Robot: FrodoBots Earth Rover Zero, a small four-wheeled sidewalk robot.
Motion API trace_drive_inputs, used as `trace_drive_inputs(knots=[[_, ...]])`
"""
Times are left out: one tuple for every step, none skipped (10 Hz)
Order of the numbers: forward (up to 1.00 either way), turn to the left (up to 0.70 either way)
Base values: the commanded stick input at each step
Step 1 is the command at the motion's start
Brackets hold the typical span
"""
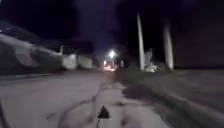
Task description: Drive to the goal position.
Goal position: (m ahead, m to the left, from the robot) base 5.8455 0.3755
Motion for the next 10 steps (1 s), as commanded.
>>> trace_drive_inputs(knots=[[0.70,0.00],[0.70,0.00],[0.70,0.00],[0.70,0.00],[0.70,0.00],[0.70,0.00],[0.70,0.00],[0.70,0.00],[0.70,0.00],[0.70,0.00]])
